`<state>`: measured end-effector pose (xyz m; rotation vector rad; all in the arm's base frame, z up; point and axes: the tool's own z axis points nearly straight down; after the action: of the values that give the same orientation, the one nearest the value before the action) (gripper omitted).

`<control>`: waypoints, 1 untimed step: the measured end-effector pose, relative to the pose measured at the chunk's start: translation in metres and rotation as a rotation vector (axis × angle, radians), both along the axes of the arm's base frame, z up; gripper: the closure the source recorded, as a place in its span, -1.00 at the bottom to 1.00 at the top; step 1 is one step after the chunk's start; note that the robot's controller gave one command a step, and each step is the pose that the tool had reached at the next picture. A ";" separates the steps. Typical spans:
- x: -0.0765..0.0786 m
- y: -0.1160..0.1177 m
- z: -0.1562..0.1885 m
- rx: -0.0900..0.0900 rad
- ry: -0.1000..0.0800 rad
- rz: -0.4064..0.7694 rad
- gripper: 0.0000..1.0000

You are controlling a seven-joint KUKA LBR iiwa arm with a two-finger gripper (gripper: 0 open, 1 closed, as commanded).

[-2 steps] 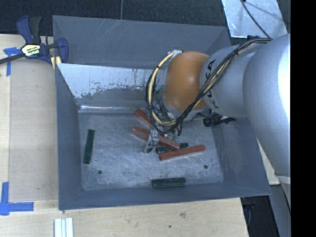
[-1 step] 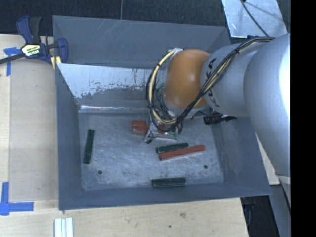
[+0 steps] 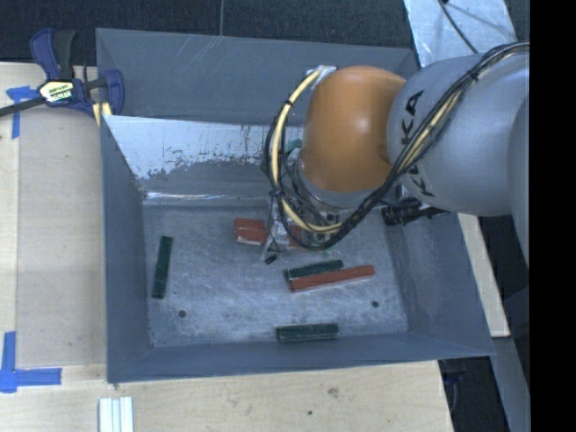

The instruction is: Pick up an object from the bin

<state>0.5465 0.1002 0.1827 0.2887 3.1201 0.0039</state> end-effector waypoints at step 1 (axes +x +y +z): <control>0.017 0.013 0.080 0.001 -0.003 0.007 1.00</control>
Offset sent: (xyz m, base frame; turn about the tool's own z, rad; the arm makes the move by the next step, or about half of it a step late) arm 0.0145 0.0119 0.0749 -0.0043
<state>0.5635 0.1128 0.2631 0.2768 3.1178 0.0061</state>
